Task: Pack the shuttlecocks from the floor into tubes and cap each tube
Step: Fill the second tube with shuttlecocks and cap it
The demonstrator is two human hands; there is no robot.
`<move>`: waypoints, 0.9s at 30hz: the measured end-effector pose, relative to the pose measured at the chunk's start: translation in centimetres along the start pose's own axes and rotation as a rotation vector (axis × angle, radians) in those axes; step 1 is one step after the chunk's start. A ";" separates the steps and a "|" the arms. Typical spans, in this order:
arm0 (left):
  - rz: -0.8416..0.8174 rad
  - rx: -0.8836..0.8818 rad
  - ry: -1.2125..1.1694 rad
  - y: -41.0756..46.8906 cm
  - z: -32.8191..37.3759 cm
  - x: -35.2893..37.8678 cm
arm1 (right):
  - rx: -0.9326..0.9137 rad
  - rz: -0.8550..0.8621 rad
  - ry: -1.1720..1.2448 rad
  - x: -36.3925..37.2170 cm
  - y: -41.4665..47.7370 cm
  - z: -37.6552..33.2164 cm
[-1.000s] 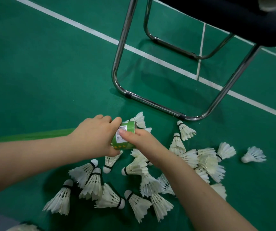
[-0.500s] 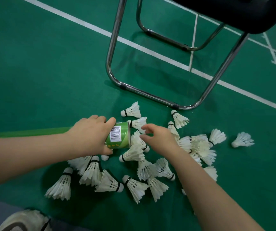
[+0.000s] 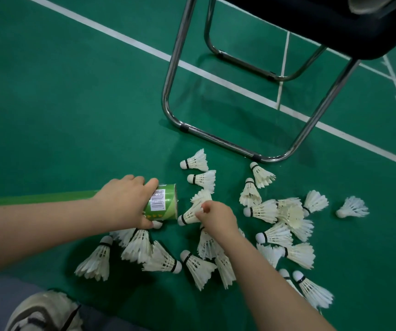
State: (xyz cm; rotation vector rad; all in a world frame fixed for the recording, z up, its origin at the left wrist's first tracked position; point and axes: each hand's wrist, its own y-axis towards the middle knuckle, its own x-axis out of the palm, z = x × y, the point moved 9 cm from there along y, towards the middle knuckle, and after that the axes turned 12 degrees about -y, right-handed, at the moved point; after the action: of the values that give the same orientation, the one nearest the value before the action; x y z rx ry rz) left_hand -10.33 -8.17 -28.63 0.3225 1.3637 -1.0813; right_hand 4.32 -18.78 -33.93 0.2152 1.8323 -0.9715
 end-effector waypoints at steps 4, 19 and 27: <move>-0.010 -0.013 -0.017 0.4 -0.5 0.5 | 0.003 0.058 0.246 -2.2 0.2 0.1; -0.004 0.036 -0.049 0.8 -0.6 0.3 | -0.381 -0.294 0.576 -4.4 -3.8 -5.8; 0.084 0.033 -0.129 1.4 -0.6 -1.9 | -0.442 -0.242 0.644 -5.0 -2.8 -6.7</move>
State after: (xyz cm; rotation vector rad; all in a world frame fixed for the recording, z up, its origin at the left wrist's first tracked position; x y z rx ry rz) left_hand -9.39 -6.20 -27.64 0.3261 1.2081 -1.0381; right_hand 0.55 -14.54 -27.13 0.0279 2.6636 -0.6654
